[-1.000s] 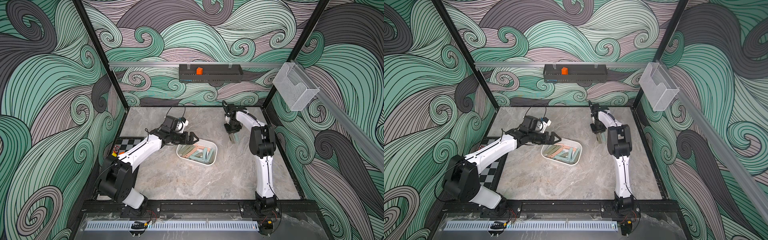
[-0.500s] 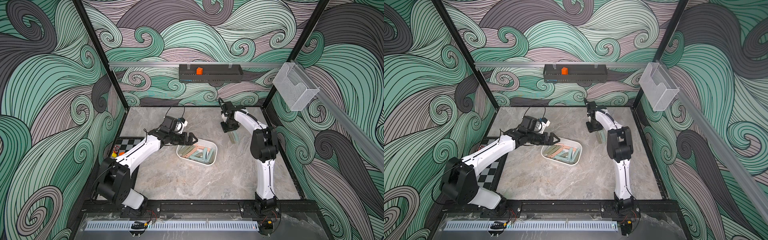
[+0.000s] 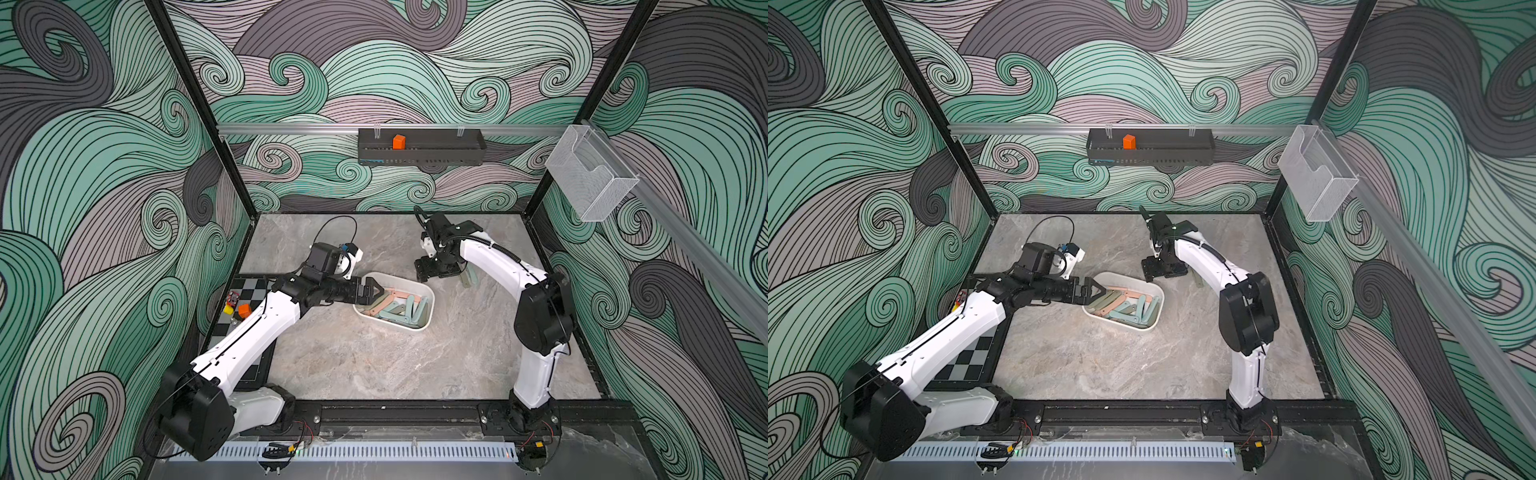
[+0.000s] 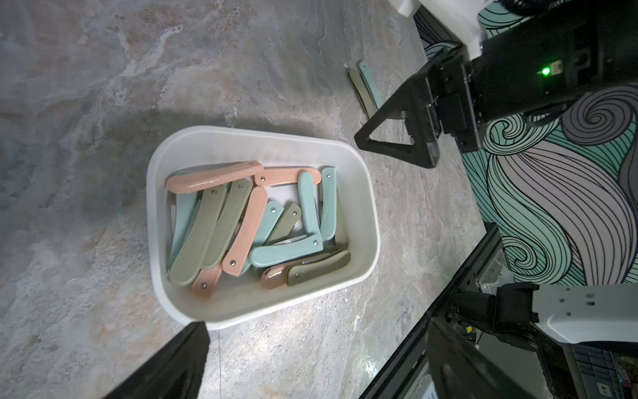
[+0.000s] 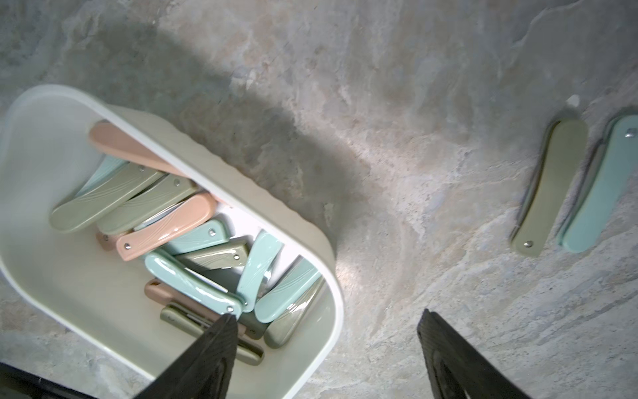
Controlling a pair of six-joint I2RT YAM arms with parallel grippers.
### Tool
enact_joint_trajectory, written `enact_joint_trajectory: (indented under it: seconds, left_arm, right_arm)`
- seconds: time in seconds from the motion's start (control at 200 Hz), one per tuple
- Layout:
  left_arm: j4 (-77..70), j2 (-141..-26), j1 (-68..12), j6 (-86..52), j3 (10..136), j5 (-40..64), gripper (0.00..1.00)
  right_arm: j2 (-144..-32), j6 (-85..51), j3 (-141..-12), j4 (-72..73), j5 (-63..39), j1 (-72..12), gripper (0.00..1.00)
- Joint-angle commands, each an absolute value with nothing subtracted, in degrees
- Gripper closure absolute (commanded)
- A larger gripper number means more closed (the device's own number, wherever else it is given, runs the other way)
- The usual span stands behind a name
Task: Take the fruit knife out of the storage box
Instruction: Place the fruit knife at the center of the board, then pick up the fruit knife from the storage box.
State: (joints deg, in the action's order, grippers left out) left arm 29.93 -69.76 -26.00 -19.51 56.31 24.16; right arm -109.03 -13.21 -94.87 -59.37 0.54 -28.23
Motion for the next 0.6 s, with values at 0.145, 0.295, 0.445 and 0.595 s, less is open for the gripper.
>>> enact_joint_trajectory:
  seconds: [0.145, 0.295, 0.445, 0.595]
  left_arm:
    - [31.7, -65.5, -25.6, -19.0, 55.1, 22.7, 0.01]
    - [32.1, -64.3, -25.6, -19.1, 54.7, 23.0, 0.01]
    - [32.4, -63.0, -25.6, -19.1, 53.9, 23.0, 0.01]
    - [31.7, -61.9, -25.6, -19.3, 52.6, 22.8, 0.01]
  right_arm:
    - [-105.3, -22.3, -91.9, -58.1, -0.5, -33.6, 0.16]
    - [-105.6, -25.1, -89.1, -55.4, -0.7, -36.5, 0.19]
    - [-107.4, -25.9, -87.3, -53.6, -0.9, -37.7, 0.22]
    - [-110.6, -26.2, -86.5, -51.6, -1.5, -38.1, 0.25]
